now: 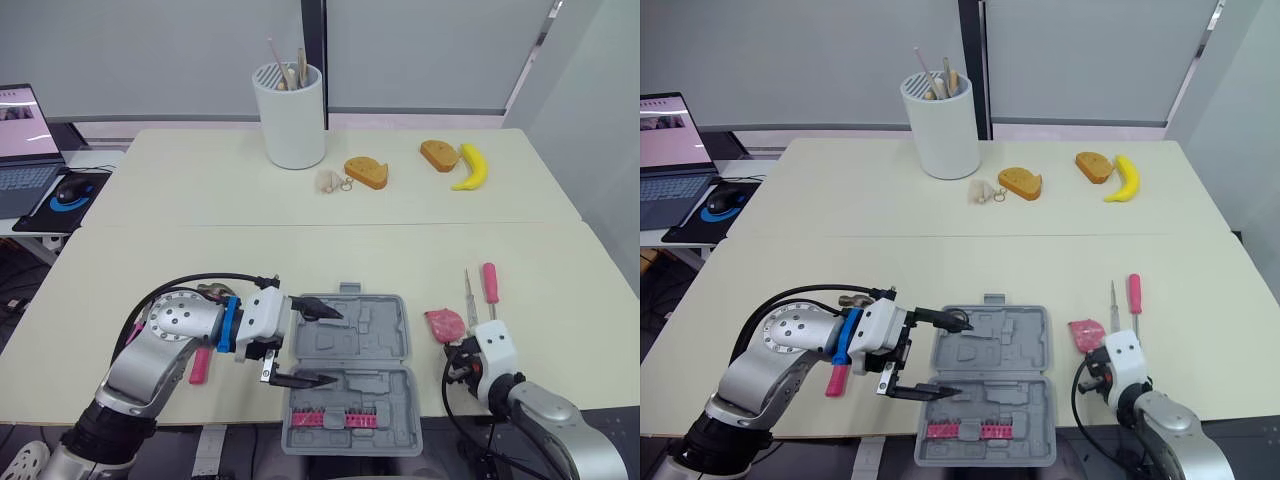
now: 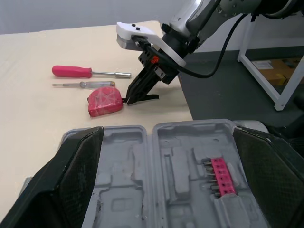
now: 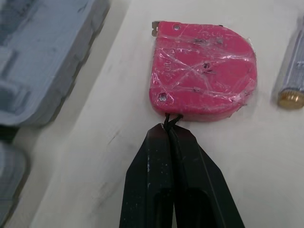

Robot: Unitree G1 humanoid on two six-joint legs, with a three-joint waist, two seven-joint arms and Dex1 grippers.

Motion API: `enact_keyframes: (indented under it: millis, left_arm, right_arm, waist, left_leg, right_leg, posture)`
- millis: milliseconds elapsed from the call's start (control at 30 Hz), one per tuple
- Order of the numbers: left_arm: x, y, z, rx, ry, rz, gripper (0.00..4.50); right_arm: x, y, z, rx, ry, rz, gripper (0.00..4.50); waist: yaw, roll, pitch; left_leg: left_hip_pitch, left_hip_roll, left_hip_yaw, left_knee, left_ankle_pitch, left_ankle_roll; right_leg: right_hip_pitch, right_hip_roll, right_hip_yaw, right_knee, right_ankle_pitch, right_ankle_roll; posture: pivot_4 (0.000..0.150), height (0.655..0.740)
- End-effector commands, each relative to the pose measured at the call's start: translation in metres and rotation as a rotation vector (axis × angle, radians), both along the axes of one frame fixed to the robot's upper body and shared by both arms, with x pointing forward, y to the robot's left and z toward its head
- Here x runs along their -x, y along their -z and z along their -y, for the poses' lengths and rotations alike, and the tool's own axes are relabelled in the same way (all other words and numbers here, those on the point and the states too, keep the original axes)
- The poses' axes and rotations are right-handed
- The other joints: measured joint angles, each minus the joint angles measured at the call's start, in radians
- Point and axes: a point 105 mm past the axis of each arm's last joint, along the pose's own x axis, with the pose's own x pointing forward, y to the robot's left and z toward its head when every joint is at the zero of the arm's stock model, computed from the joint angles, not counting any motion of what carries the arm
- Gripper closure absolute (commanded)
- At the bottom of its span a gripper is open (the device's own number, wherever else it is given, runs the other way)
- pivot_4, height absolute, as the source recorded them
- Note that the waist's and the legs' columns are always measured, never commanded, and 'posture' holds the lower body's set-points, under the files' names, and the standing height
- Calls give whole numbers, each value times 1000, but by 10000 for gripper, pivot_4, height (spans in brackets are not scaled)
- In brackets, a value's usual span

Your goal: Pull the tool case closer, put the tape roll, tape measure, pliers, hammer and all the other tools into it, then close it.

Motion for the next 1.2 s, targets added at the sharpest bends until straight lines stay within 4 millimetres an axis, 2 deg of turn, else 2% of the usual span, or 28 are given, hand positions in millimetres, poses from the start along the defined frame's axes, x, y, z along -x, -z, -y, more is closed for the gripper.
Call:
enact_keyframes:
  millis: [33,300,1200]
  left_arm:
    - [10,-4,4,2,55,18,0]
    - [13,-4,4,-2,68,6,0]
    - [14,-6,9,4,85,7,0]
  right_arm:
    - [13,-7,-7,-22,-19,-5,44725]
    - [46,5,-17,-44,-31,-100,44725]
    - [65,5,-23,-61,-29,-146,44725]
  waist:
    - [1,0,0]
    - [5,0,0]
    - [17,0,0]
  left_leg:
    - [0,0,0,0,0,0]
    - [0,0,-1,0,0,0]
    - [0,0,-1,0,0,0]
  right_leg:
    - [0,0,0,0,0,0]
    - [0,0,0,0,0,0]
    - [0,0,0,-2,0,1]
  posture:
    - [1500,7400]
    - [1500,7400]
    - [1500,7400]
